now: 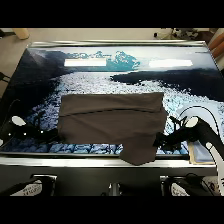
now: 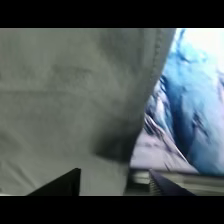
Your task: Fold the shirts.
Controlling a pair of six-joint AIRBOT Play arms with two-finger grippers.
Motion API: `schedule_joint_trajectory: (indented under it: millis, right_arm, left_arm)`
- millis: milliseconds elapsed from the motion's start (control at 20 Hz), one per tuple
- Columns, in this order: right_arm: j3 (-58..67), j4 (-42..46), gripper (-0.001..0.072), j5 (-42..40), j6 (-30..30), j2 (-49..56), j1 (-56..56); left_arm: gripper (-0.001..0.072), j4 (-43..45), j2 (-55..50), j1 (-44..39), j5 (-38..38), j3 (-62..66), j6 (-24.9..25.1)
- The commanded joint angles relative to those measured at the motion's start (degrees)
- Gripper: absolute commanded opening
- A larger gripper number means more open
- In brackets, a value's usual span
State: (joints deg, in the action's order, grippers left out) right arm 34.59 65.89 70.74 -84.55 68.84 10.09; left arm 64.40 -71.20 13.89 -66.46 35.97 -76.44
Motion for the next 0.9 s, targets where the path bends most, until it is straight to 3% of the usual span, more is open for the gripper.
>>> schedule_joint_trajectory:
  millis: [0,50,150,200,400,550,850]
  right_arm:
    - [-2.54,-2.71,0.035,-6.12,0.2,-0.07,-0.02]
    - [-2.58,-2.95,0.0343,-6.19,0.17,0.15,0.0]
    - [-2.8,-3.87,0.0217,-5.01,0.17,0.83,0.0]
    - [-2.8,-4.28,0.003,-4.15,0.26,0.92,0.0]
    - [5.42,-5.33,0.0023,0.46,3.21,0.13,0.0]
    - [20.83,-4.98,0.0024,-2.73,-0.37,1.55,0.0]
    - [46.53,-7.76,0.0024,-11.87,-1.79,23.93,0.0]
  left_arm:
    - [0.0026,0.07,0.04,-0.04,0.07,0.0,0.0]
    - [0.0026,0.07,0.04,-0.04,0.35,0.0,0.0]
    - [0.0026,0.07,0.04,-0.04,0.81,0.0,0.0]
    - [0.0026,0.04,0.04,-0.04,0.98,0.04,0.0]
    - [0.0024,-3.15,2.67,-0.04,-0.13,4.39,2.99]
    - [0.0021,-3.39,3.52,-0.09,1.79,14.62,-0.13]
    - [0.0024,-5.6,-19.58,-2.91,2.82,40.3,-3.58]
